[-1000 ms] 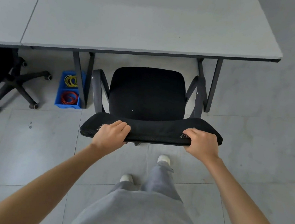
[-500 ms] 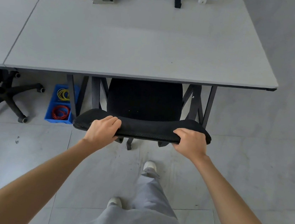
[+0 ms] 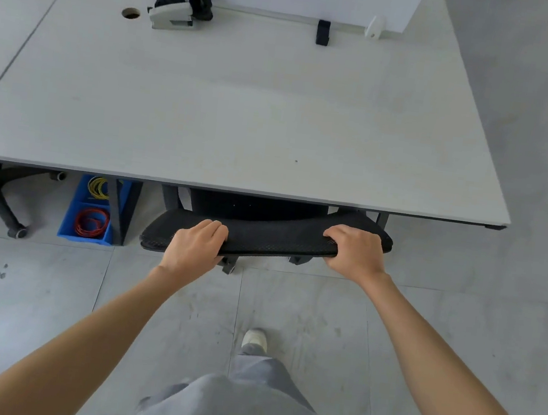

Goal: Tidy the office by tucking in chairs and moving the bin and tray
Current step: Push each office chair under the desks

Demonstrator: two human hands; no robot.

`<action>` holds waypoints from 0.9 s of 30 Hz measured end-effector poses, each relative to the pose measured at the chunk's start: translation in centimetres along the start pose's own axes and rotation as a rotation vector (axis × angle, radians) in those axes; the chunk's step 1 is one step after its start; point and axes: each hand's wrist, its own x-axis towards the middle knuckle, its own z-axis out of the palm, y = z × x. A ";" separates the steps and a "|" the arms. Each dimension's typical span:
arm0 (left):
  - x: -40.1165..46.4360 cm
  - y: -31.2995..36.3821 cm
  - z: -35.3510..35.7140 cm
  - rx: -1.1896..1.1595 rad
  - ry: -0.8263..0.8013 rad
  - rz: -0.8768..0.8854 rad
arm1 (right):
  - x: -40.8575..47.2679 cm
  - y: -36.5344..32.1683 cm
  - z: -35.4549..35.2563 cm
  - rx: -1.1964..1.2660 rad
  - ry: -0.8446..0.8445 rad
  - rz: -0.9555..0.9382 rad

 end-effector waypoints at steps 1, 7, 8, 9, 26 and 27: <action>0.6 -0.4 -0.1 0.001 0.001 0.007 | 0.5 0.0 0.1 0.000 0.006 0.003; 3.1 -4.2 -0.7 0.031 -0.052 0.094 | 1.9 -1.0 1.7 0.015 0.019 0.017; 3.3 -4.6 -0.7 0.039 -0.069 0.112 | 1.9 -1.1 2.0 0.013 0.014 0.026; 3.3 -4.8 -0.7 0.044 -0.076 0.123 | 2.0 -1.2 2.2 0.008 0.012 0.033; 2.5 -3.9 -0.5 -0.252 0.084 0.214 | 1.3 -0.8 1.0 0.050 0.011 -0.137; 2.3 -3.6 -0.7 -0.290 0.094 0.189 | 1.0 -0.7 0.9 0.051 0.004 -0.185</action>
